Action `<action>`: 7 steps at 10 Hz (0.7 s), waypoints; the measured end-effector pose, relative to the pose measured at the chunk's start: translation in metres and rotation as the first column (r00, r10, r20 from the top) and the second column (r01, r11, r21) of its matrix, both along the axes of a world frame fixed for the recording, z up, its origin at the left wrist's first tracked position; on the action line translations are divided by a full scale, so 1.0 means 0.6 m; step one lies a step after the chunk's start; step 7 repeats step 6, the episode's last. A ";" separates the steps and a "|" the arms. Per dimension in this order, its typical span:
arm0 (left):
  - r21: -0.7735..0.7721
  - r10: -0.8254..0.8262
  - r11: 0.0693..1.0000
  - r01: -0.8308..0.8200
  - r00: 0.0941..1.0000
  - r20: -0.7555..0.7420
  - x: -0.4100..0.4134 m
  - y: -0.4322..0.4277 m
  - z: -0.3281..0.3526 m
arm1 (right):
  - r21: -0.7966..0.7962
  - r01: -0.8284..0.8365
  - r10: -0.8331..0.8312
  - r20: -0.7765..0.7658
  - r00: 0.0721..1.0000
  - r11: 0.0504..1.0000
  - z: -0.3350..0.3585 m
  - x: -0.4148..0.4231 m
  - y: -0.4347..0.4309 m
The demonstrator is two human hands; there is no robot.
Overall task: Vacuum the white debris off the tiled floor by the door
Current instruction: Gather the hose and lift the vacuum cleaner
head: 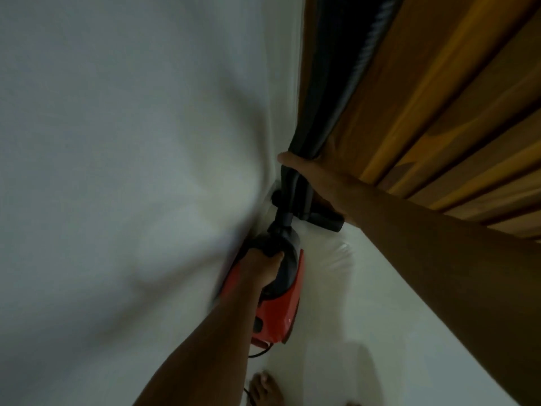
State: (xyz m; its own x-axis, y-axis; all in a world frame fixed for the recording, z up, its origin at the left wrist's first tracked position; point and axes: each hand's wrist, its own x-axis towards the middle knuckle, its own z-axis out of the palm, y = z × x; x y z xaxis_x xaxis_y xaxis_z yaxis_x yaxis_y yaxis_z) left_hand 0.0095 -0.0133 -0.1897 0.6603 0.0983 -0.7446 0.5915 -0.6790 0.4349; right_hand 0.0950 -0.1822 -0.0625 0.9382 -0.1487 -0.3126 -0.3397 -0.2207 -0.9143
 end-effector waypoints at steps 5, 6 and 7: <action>0.100 -0.255 0.964 0.247 0.964 0.075 0.056 -0.036 0.068 | -0.075 -0.047 0.044 -0.034 0.998 0.996 0.008 0.004 -0.012; 0.164 -0.269 0.955 0.246 0.954 0.130 0.044 -0.031 0.152 | -0.068 -0.047 0.041 -0.074 0.996 0.997 0.060 -0.047 -0.047; 0.164 -0.269 0.955 0.246 0.954 0.130 0.044 -0.031 0.152 | -0.068 -0.047 0.041 -0.074 0.996 0.997 0.060 -0.047 -0.047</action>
